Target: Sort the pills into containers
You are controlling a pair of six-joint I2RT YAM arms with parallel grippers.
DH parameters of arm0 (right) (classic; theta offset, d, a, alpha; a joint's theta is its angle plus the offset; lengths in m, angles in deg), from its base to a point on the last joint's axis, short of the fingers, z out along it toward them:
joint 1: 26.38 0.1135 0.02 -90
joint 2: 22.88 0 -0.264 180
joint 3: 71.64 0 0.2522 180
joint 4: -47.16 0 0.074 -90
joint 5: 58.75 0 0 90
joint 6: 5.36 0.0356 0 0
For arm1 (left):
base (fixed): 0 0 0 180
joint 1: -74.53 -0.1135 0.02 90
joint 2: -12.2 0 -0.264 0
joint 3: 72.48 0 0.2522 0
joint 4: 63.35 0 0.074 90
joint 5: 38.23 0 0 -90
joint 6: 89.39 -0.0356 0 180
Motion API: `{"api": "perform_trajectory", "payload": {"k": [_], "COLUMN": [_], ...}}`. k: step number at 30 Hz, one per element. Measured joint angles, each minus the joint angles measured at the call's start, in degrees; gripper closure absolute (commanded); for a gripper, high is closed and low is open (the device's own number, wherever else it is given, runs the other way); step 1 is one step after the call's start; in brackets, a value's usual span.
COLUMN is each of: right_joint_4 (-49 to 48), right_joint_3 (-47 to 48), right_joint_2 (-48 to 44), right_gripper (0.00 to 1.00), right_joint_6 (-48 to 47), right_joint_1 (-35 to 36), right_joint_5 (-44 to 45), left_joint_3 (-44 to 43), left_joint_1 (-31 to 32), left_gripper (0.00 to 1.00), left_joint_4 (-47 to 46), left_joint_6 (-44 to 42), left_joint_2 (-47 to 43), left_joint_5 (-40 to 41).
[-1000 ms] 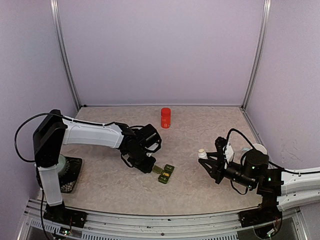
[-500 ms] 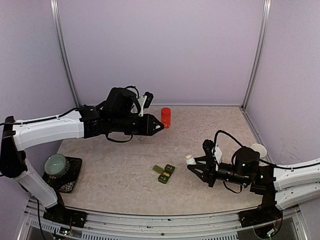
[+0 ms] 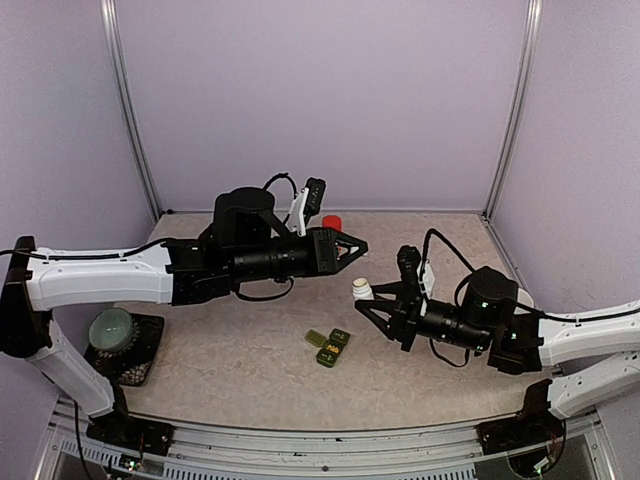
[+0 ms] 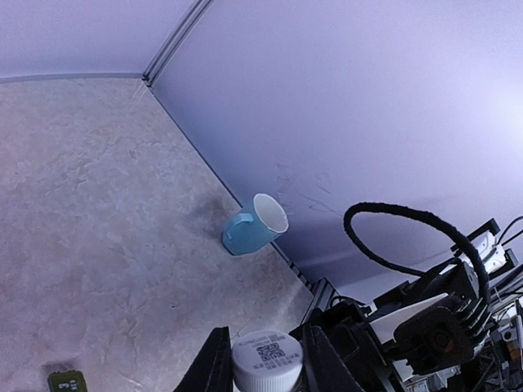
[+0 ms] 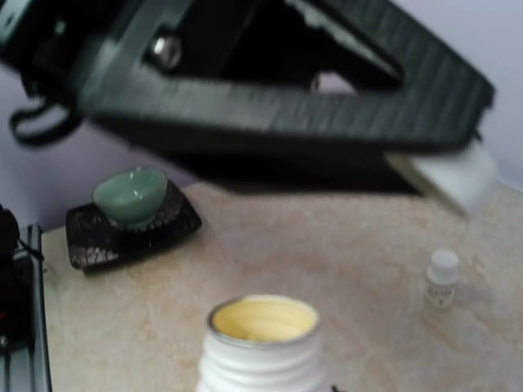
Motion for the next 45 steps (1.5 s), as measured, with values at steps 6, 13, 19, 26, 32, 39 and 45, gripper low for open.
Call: {"api": "perform_trajectory", "payload": {"k": [6, 13, 19, 26, 32, 39, 45], "right_joint_4": [-0.61, -0.46, 0.42, 1.62, 2.40, 3.21, 3.39], "right_joint_3": [0.55, 0.55, 0.55, 0.55, 0.55, 0.55, 0.46], "right_joint_2": [-0.02, -1.36, -3.37, -3.72, -3.72, -4.48, -5.14], "right_gripper": [0.71, 0.71, 0.71, 0.71, 0.71, 0.71, 0.71], "right_joint_6": [-0.28, -0.83, -1.62, -2.23, -2.25, -2.19, -1.22], "right_joint_1": [0.00, 0.00, 0.00, -0.04, -0.35, -0.72, -0.90], "right_joint_5": [0.48, 2.08, 3.89, 5.62, 6.84, 7.89, 7.69], "left_joint_3": [-0.02, 0.00, 0.00, 0.00, 0.02, 0.24, 0.46], "left_joint_1": [2.36, 3.72, 3.85, 4.00, 4.17, 4.37, 5.01], "left_gripper": [0.73, 0.73, 0.73, 0.73, 0.73, 0.73, 0.72], "left_joint_4": [-3.98, -4.15, -4.55, -4.63, -4.63, -5.09, -6.08], "left_joint_6": [0.98, 1.20, 1.18, 1.14, 1.14, 1.16, 0.94], "left_joint_2": [1.40, 2.47, 2.47, 2.47, 2.47, 2.47, 2.47], "left_joint_5": [0.00, 0.04, 0.39, 0.63, 0.61, 1.01, 2.23]}}
